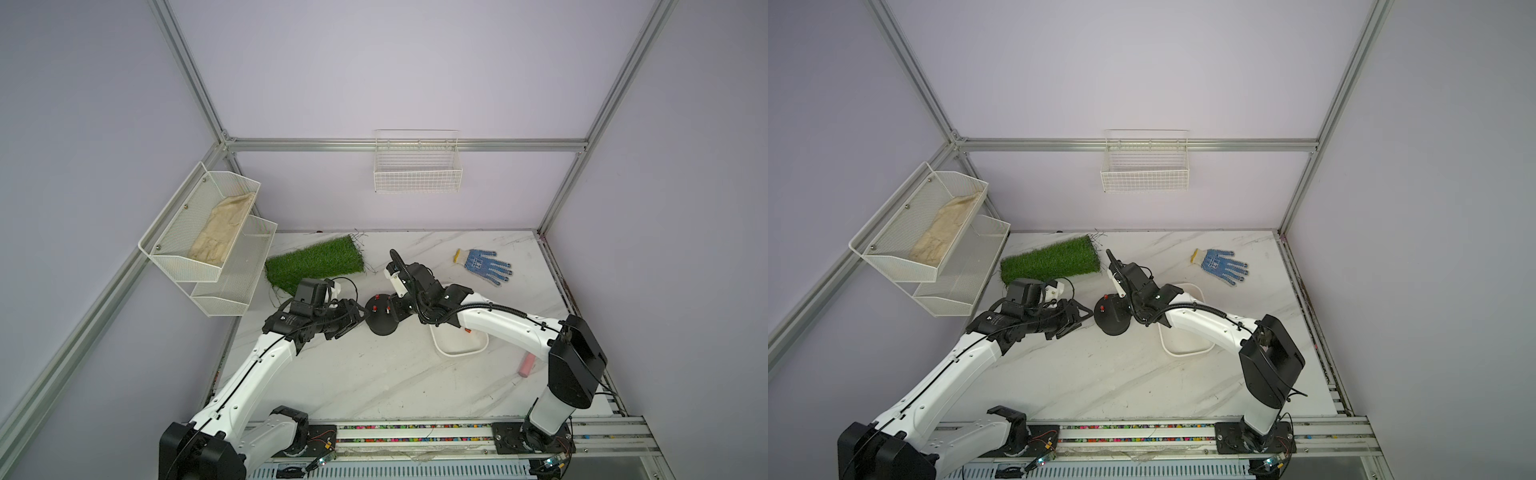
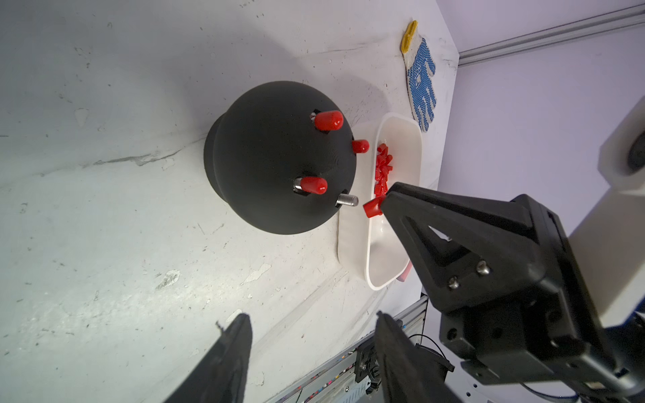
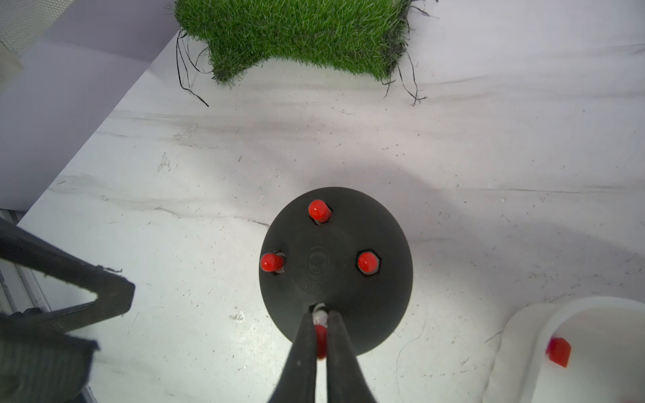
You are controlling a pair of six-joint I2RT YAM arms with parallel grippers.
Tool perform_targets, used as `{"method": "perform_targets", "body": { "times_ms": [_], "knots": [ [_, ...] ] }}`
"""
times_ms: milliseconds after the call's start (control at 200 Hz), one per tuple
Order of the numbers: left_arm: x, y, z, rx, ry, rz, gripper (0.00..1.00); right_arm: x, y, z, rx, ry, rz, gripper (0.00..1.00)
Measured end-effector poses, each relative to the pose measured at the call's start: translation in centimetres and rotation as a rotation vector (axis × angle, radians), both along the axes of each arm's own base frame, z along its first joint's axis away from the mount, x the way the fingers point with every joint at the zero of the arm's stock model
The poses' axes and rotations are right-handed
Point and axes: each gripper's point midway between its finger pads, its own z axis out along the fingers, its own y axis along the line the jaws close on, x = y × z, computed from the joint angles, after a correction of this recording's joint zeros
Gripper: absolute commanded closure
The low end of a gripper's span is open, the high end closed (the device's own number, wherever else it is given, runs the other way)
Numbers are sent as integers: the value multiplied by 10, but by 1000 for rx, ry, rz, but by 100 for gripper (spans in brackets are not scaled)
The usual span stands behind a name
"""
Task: Cover the protruding screws with screw protection sleeves
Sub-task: Attach the screw protection sleeve to the screw.
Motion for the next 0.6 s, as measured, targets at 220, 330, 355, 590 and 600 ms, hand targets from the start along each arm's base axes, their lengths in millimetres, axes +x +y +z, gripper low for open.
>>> {"method": "perform_targets", "body": {
  "times_ms": [220,330,355,590,600],
  "knots": [
    [0,0,0,0,0,0,42,2,0,0,0,-9,-6,89],
    [0,0,0,0,0,0,42,3,1,-1,-1,-10,-8,89],
    [0,0,0,0,0,0,42,3,1,-1,-1,-10,-8,89],
    [0,0,-1,1,2,0,42,4,1,-4,-5,-8,-9,89],
    [0,0,-1,1,2,0,42,4,1,-4,-5,-8,-9,89]
  ]
}}
